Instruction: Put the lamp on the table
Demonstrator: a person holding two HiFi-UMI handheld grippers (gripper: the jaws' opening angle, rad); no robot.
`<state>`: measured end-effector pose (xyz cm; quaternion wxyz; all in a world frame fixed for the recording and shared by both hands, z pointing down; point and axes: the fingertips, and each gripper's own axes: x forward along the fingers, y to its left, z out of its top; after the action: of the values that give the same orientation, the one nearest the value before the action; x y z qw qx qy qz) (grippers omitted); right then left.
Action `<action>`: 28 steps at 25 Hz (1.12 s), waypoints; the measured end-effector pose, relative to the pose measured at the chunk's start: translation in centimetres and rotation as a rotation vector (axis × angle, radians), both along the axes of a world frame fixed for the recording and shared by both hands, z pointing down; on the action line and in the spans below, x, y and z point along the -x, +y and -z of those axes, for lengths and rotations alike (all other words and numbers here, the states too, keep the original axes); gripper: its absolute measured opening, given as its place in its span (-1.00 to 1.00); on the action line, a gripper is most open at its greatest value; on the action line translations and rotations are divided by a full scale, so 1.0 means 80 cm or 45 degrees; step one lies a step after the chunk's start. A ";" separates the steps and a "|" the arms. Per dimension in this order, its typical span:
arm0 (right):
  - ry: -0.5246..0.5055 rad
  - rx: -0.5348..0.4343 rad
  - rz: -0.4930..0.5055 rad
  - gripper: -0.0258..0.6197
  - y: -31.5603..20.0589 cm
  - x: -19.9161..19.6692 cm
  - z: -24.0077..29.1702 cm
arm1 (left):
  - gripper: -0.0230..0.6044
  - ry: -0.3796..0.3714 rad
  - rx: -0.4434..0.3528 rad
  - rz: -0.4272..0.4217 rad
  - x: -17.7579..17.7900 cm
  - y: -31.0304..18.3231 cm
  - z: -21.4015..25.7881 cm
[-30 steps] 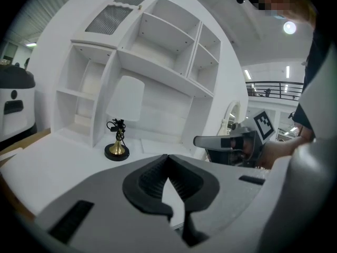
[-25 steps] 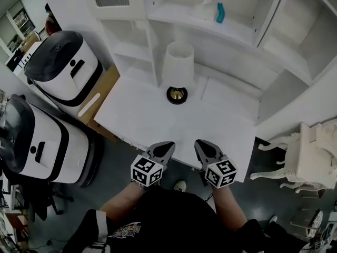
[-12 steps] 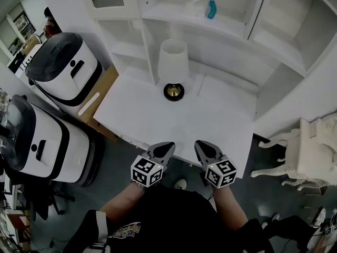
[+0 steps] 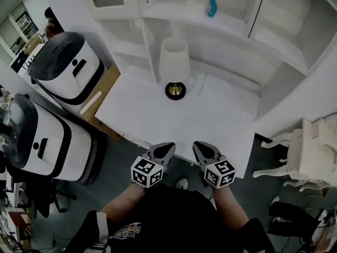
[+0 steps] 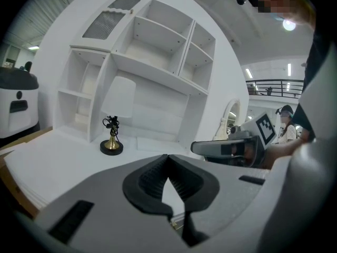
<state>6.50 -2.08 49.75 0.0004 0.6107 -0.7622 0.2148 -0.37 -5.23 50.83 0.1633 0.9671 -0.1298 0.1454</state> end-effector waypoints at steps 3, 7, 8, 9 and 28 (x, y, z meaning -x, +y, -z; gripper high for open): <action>0.002 0.001 0.015 -0.84 -0.002 0.000 -0.001 | -0.91 0.001 -0.001 0.010 0.000 0.000 -0.001; 0.000 0.006 0.027 -0.84 -0.005 0.003 -0.003 | -0.91 0.002 0.001 0.023 0.003 -0.003 0.000; -0.001 0.007 0.030 -0.84 -0.006 0.004 -0.003 | -0.91 0.001 0.002 0.026 0.004 -0.004 -0.001; -0.002 0.008 0.033 -0.84 -0.007 0.005 -0.004 | -0.91 0.001 0.003 0.030 0.004 -0.005 -0.001; -0.010 0.021 0.094 -0.84 -0.016 0.022 -0.010 | -0.91 -0.019 0.007 0.033 0.008 -0.009 -0.006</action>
<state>4.78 -3.37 50.57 0.0103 0.5813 -0.7823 0.2236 -0.99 -5.98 51.27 0.1670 0.9638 -0.1432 0.1506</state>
